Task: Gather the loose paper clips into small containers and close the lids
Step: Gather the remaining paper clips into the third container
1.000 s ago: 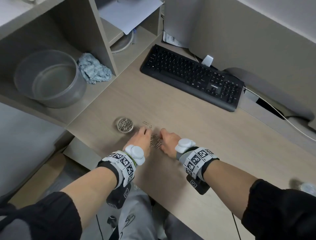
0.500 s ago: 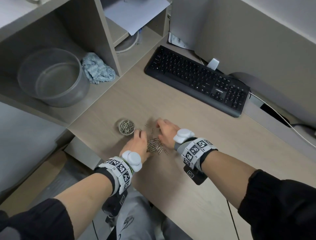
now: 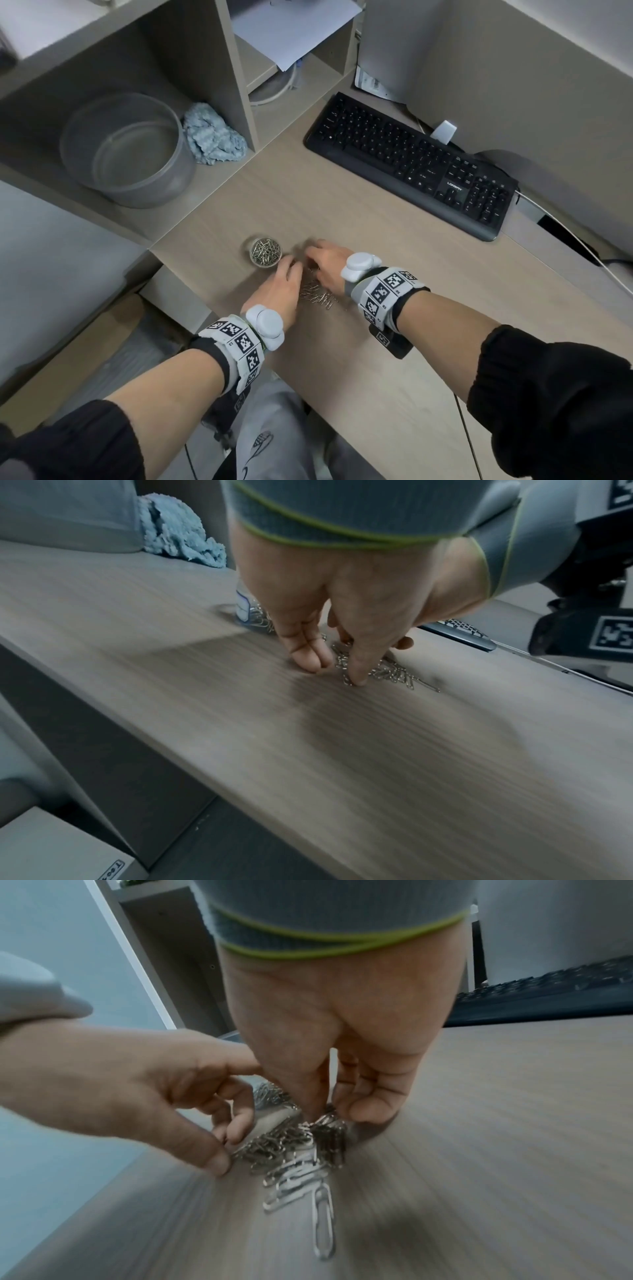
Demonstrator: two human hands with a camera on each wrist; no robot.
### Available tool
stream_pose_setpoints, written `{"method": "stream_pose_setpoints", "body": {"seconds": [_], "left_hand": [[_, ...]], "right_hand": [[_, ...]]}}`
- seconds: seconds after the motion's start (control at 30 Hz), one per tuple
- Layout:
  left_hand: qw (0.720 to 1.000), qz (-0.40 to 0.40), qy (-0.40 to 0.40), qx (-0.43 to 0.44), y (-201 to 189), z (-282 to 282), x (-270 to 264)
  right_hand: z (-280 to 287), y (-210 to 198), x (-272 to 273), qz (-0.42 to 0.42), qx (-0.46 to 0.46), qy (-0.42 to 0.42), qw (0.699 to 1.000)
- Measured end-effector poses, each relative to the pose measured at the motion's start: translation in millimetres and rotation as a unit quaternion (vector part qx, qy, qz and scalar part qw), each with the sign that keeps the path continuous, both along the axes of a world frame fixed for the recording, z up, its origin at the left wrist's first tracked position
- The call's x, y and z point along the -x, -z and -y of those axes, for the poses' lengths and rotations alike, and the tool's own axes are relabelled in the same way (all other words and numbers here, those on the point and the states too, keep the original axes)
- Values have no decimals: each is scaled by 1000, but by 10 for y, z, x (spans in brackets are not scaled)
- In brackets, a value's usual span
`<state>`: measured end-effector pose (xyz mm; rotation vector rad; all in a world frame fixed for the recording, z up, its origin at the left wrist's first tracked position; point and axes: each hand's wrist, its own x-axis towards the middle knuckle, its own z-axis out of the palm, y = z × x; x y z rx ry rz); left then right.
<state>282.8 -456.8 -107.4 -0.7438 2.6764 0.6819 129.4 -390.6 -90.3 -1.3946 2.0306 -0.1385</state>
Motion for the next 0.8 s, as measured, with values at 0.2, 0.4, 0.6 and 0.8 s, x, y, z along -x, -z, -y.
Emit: {"method": "stream_pose_setpoints", "body": {"seconds": [0.2, 0.4, 0.6, 0.8], "left_hand": [[999, 24, 46, 16, -9, -12, 77], [998, 26, 49, 17, -59, -34, 147], [996, 87, -7, 24, -121, -60, 194], [994, 102, -23, -39, -87, -46, 296]], "right_hand": [[-369, 23, 4, 20, -3, 7, 1000], [-633, 6, 102, 29, -3, 71, 997], [-738, 20, 93, -25, -74, 19, 997], [-601, 73, 62, -17, -46, 8, 999]]}}
